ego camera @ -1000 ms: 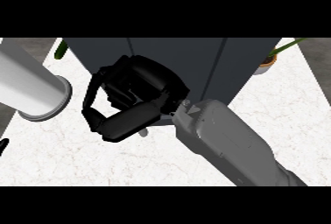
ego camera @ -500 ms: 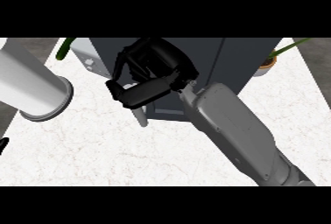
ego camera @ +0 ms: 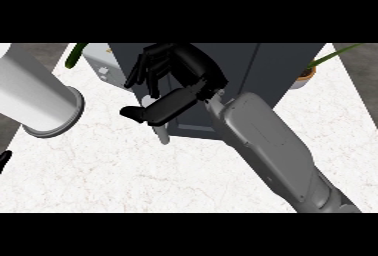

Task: Pick up the bottled water, place it into the cabinet and close the cabinet

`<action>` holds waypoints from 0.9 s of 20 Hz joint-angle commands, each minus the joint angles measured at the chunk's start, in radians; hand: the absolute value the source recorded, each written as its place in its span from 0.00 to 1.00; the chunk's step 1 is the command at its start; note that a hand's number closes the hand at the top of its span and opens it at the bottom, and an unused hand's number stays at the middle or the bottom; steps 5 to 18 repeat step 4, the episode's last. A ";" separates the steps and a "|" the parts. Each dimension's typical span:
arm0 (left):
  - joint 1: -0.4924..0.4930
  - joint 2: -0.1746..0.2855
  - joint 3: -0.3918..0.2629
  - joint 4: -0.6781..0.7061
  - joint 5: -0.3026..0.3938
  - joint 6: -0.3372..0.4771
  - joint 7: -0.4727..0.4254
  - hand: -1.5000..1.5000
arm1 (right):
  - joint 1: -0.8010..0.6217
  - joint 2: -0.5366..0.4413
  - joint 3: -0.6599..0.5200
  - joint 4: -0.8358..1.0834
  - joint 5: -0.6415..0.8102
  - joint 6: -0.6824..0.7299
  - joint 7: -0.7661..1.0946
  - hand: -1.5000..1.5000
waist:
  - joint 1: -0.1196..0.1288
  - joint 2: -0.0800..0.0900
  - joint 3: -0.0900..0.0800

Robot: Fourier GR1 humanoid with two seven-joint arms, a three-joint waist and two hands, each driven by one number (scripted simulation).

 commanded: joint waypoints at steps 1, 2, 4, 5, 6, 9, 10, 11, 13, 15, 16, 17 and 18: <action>-0.004 -0.022 -0.027 -0.008 -0.033 0.004 0.000 0.00 | -0.068 -0.119 -0.132 0.084 0.040 -0.072 -0.006 0.00 | -0.023 0.024 0.012; -0.028 0.009 0.016 0.002 0.010 -0.012 0.028 0.00 | -0.045 -0.073 -0.110 0.113 0.067 -0.106 -0.049 0.00 | -0.019 0.029 0.012; -0.010 -0.015 -0.026 -0.041 -0.017 0.024 0.037 0.00 | -0.052 -0.101 -0.118 0.109 0.053 -0.067 -0.032 0.00 | -0.017 0.026 0.013; -0.010 -0.015 -0.026 -0.041 -0.017 0.024 0.037 0.00 | -0.052 -0.101 -0.118 0.109 0.053 -0.067 -0.032 0.00 | -0.017 0.026 0.013; -0.010 -0.015 -0.026 -0.041 -0.017 0.024 0.037 0.00 | -0.052 -0.101 -0.118 0.109 0.053 -0.067 -0.032 0.00 | -0.017 0.026 0.013; -0.010 -0.015 -0.026 -0.041 -0.017 0.024 0.037 0.00 | -0.052 -0.101 -0.118 0.109 0.053 -0.067 -0.032 0.00 | -0.017 0.026 0.013; -0.010 -0.015 -0.026 -0.041 -0.017 0.024 0.037 0.00 | -0.052 -0.101 -0.118 0.109 0.053 -0.067 -0.032 0.00 | -0.017 0.026 0.013; -0.010 -0.015 -0.026 -0.041 -0.017 0.024 0.037 0.00 | -0.052 -0.101 -0.118 0.109 0.053 -0.067 -0.032 0.00 | -0.017 0.026 0.013; -0.010 -0.015 -0.026 -0.041 -0.017 0.024 0.037 0.00 | -0.052 -0.101 -0.118 0.109 0.053 -0.067 -0.032 0.00 | -0.017 0.026 0.013; -0.010 -0.015 -0.026 -0.041 -0.017 0.024 0.037 0.00 | -0.052 -0.101 -0.118 0.109 0.053 -0.067 -0.032 0.00 | -0.017 0.026 0.013; -0.010 -0.015 -0.026 -0.041 -0.017 0.024 0.037 0.00 | -0.052 -0.101 -0.118 0.109 0.053 -0.067 -0.032 0.00 | -0.017 0.026 0.013; -0.010 -0.015 -0.026 -0.041 -0.017 0.024 0.037 0.00 | -0.052 -0.101 -0.118 0.109 0.053 -0.067 -0.032 0.00 | -0.017 0.026 0.013; -0.010 -0.015 -0.026 -0.041 -0.017 0.024 0.037 0.00 | -0.052 -0.101 -0.118 0.109 0.053 -0.067 -0.032 0.00 | -0.017 0.026 0.013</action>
